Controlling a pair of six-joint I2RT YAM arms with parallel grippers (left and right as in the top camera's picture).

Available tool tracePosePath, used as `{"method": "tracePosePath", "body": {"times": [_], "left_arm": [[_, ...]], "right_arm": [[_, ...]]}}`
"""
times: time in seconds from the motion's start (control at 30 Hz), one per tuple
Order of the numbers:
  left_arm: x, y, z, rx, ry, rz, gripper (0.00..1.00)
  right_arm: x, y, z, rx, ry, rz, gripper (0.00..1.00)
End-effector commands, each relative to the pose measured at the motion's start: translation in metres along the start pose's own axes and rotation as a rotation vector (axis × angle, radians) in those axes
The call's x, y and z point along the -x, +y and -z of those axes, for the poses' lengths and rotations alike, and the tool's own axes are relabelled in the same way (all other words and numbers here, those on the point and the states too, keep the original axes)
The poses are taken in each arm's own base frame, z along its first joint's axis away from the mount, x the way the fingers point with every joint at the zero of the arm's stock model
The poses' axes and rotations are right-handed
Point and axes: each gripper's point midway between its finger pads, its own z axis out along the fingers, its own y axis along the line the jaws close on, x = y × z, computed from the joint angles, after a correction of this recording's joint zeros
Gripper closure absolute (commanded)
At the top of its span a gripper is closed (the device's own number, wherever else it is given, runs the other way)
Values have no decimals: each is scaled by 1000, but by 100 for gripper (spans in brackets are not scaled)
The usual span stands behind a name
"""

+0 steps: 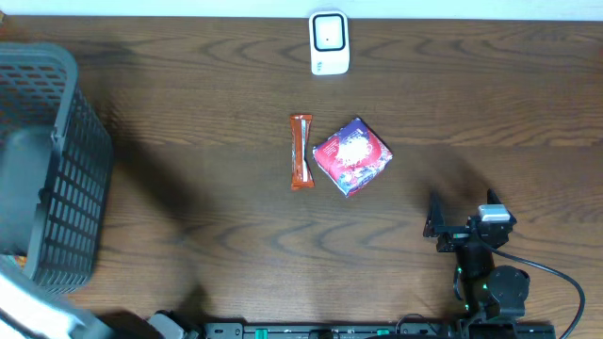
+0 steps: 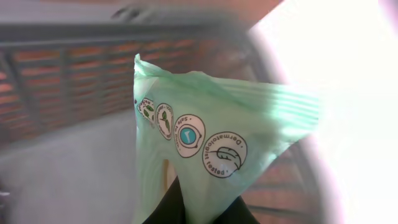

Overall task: Scan the item barcode
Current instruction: 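Reach the left gripper into the basket and grasp the mint-green packet, then move the green packet past the scanner and place it beside the red bar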

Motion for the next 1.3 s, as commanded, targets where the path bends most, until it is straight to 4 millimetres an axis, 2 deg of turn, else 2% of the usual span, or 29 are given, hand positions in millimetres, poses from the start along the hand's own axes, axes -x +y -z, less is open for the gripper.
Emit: {"method": "tracePosePath", "body": {"times": [0.0, 0.1, 0.13, 0.17, 0.27, 0.37, 0.47, 0.53, 0.63, 0.83, 1.03, 1.13, 1.2, 1.27], "left_arm": [[-36, -53, 12, -205, 194, 338, 92], [-78, -103, 24, -351, 379, 308, 92], [-100, -121, 28, -393, 450, 265, 93], [-113, -131, 31, -416, 488, 225, 93], [-175, -171, 49, -519, 628, 25, 93], [-228, -201, 70, -616, 708, -181, 93], [-271, -213, 74, -600, 697, -340, 93], [-304, -213, 69, -532, 656, -472, 92], [-341, -203, 57, -426, 615, -628, 92], [-421, -178, 16, -246, 593, -964, 93], [-489, -140, -30, -98, 660, -1099, 93], [-511, -123, -42, -56, 703, -1135, 92], [-519, -117, -45, -42, 718, -1150, 83], [-520, -118, -45, -47, 715, -1150, 58]], "right_arm": [[-1, 1, 0, 1, 0, -10, 1], [-1, 1, 0, 1, 0, -10, 1], [-1, 1, 0, 1, 0, -10, 1], [-1, 1, 0, 1, 0, -10, 1], [-1, 1, 0, 1, 0, -10, 1], [-1, 1, 0, 1, 0, -10, 1], [-1, 1, 0, 1, 0, -10, 1], [-1, 1, 0, 1, 0, -10, 1], [0, 1, 0, 1, 0, -10, 1], [-1, 1, 0, 1, 0, -10, 1], [-1, 1, 0, 1, 0, -10, 1], [-1, 1, 0, 1, 0, -10, 1], [-1, 1, 0, 1, 0, -10, 1], [-1, 1, 0, 1, 0, -10, 1]]}}
